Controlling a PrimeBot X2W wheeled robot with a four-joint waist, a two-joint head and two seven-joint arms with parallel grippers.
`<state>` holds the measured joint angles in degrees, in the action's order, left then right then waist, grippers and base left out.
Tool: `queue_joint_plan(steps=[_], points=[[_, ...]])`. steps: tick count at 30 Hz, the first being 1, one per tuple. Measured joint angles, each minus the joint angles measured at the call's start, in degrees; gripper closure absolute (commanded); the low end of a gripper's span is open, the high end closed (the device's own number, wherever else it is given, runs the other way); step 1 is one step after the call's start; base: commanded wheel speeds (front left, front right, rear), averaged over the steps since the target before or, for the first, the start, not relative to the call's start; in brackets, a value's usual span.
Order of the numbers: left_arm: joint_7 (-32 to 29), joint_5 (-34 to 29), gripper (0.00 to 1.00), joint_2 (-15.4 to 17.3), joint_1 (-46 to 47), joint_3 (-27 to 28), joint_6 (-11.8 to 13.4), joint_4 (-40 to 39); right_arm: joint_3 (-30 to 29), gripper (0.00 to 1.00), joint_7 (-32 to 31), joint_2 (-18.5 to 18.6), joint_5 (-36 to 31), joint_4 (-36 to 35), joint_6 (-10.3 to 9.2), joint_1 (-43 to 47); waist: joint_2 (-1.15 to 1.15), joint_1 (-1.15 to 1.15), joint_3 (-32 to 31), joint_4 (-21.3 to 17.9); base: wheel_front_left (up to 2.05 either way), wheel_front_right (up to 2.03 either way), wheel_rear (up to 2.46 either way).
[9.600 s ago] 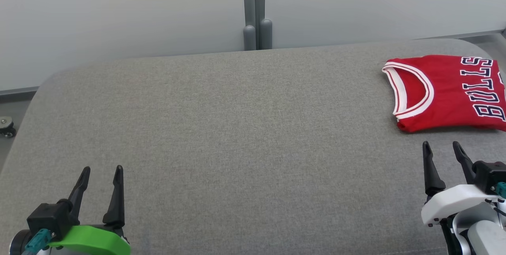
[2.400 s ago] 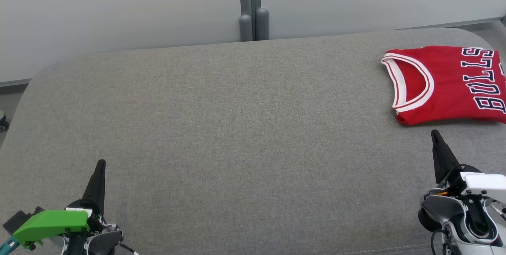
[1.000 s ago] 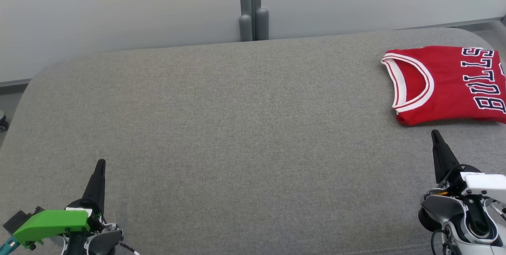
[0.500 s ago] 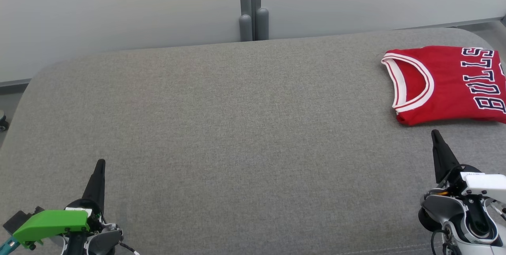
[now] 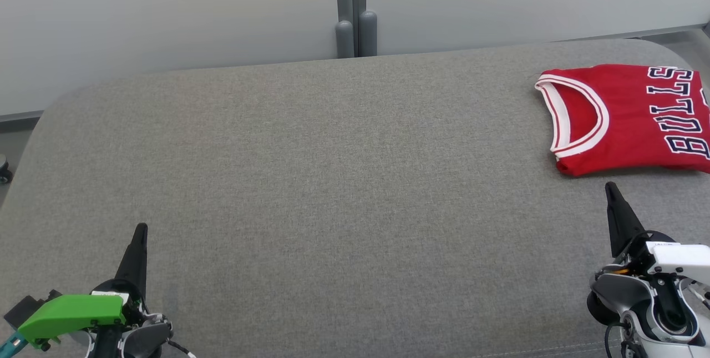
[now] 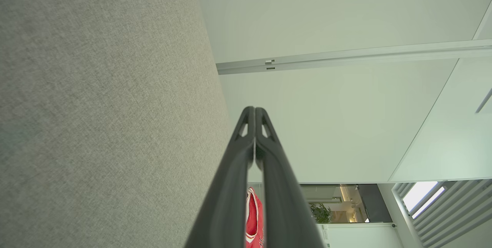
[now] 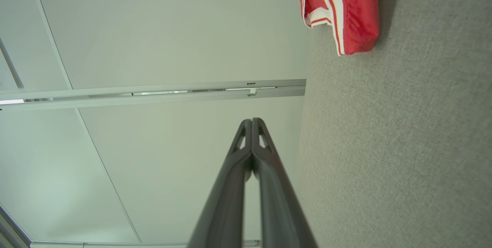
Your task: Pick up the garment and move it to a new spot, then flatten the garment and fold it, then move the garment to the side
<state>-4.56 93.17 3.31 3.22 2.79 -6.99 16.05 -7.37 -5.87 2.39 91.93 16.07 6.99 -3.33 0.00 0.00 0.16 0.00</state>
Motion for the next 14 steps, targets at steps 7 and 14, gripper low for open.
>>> queue_joint_plan(steps=[7,14], points=[[-0.01,0.00,1.00,-0.01,0.00,0.02,0.00,-0.03,0.00,1.00,0.00,0.00,0.00,0.00,0.00,0.00,0.00,0.00,0.00,0.00,0.00,0.00,0.00],[-0.01,0.00,1.00,-0.03,0.00,0.05,0.00,-0.07,0.00,1.00,0.00,-0.01,0.00,-0.01,0.00,0.00,0.00,0.00,0.00,0.00,0.00,0.00,0.00]])
